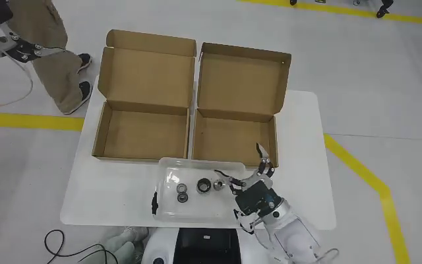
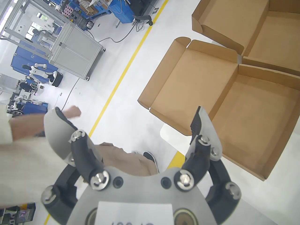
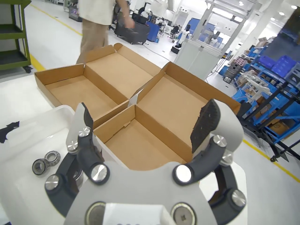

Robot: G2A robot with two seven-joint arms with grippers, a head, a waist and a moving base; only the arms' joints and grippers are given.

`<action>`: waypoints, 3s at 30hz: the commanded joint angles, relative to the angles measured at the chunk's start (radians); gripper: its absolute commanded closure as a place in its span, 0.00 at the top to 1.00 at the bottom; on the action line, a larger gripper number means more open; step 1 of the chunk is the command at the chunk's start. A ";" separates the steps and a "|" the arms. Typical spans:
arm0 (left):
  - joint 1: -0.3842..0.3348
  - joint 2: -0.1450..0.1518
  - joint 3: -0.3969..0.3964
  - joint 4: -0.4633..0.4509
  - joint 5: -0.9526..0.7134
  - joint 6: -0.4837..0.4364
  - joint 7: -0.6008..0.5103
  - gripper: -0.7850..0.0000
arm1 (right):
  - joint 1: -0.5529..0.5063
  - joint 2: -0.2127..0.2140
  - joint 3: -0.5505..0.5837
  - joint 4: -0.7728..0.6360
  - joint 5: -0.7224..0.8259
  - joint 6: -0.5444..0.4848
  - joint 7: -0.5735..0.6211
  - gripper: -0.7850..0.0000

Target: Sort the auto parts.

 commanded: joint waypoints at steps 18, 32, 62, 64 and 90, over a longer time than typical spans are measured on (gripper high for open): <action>0.000 0.000 0.000 0.000 0.000 0.000 0.000 1.00 | 0.276 0.020 -0.050 0.199 0.185 -0.603 0.353 1.00; 0.000 0.000 0.000 0.000 0.000 0.000 0.000 1.00 | 0.328 0.020 -0.056 0.229 0.347 -0.648 0.532 1.00; 0.000 0.000 0.000 0.000 0.000 0.000 0.000 1.00 | 0.338 0.031 -0.098 0.224 0.304 -0.682 0.550 1.00; 0.000 0.000 0.000 0.000 0.000 0.000 0.000 1.00 | 0.341 0.033 -0.115 0.230 0.288 -0.681 0.552 1.00; 0.000 0.000 0.000 0.000 0.000 0.000 0.000 1.00 | 0.459 0.028 -0.246 0.413 0.320 -0.571 0.652 0.78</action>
